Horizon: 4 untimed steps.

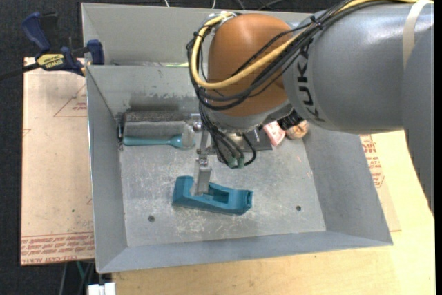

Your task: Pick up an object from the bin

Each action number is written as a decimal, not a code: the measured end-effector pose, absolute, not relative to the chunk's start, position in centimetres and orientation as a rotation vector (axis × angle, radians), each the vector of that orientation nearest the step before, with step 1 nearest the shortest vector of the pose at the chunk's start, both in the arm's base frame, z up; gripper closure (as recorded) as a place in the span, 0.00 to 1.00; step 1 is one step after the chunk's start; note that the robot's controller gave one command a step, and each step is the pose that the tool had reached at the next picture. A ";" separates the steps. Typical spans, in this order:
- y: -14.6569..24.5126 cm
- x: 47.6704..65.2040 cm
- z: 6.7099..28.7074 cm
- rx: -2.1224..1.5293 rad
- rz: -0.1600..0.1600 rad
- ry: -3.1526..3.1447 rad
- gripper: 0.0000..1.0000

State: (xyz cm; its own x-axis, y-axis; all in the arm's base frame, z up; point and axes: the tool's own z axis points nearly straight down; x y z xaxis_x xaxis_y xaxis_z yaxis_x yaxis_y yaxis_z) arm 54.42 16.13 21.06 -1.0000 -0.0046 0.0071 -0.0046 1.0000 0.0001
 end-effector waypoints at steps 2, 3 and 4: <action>13.9 56.8 16.1 0.006 -0.006 -3.148 0.00; 9.4 53.6 11.7 -0.120 -0.008 -3.144 0.00; 7.5 53.7 7.3 0.248 -0.006 -3.134 1.00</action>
Offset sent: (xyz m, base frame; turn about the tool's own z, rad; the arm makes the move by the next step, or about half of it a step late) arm 0.0400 -0.0453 -0.1049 -0.0008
